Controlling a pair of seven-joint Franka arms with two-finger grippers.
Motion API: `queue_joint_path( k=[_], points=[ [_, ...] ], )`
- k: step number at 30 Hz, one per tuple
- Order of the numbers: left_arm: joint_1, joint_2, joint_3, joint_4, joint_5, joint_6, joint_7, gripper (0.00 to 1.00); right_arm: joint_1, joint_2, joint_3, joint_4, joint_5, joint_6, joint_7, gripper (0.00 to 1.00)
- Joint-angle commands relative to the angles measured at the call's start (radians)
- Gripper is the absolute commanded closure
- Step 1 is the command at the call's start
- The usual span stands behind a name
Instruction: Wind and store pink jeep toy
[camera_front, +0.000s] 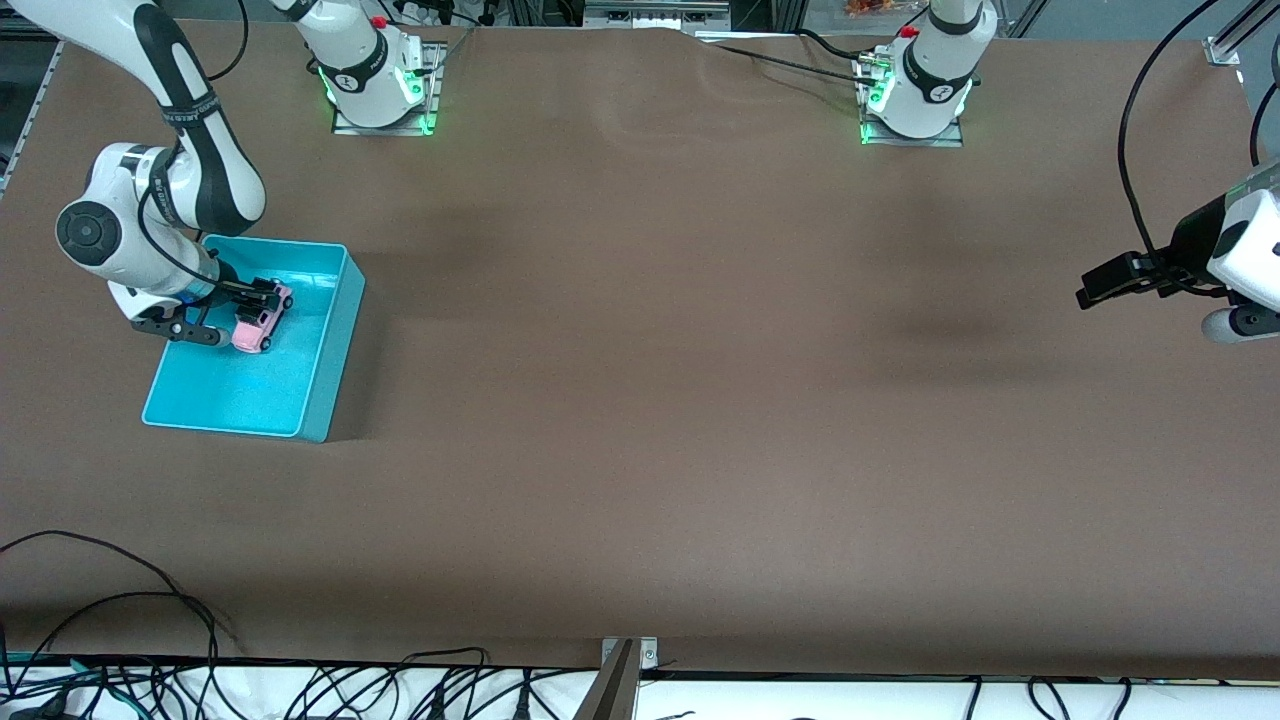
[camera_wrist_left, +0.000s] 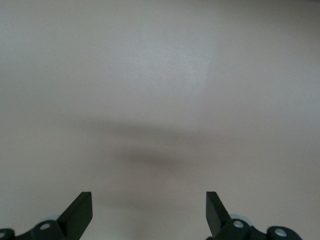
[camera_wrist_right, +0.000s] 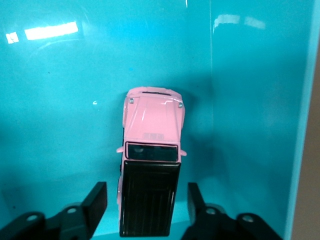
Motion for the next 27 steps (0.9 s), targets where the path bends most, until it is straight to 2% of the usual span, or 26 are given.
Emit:
queue_joint_path(
  k=[1, 14, 27],
  points=[
    [-0.003, -0.013, 0.002, -0.019, -0.01, 0.015, 0.009, 0.0, -0.002, -0.054, 0.006, -0.009, 0.018, -0.022, 0.036, 0.0],
    [-0.003, -0.013, 0.0, -0.019, -0.011, 0.015, 0.003, 0.0, 0.0, -0.166, 0.059, 0.005, 0.018, -0.057, 0.192, 0.0],
    [-0.004, -0.013, 0.002, -0.019, -0.01, 0.015, -0.007, 0.0, -0.002, -0.187, 0.191, 0.091, 0.017, -0.057, 0.726, 0.0]
  ],
)
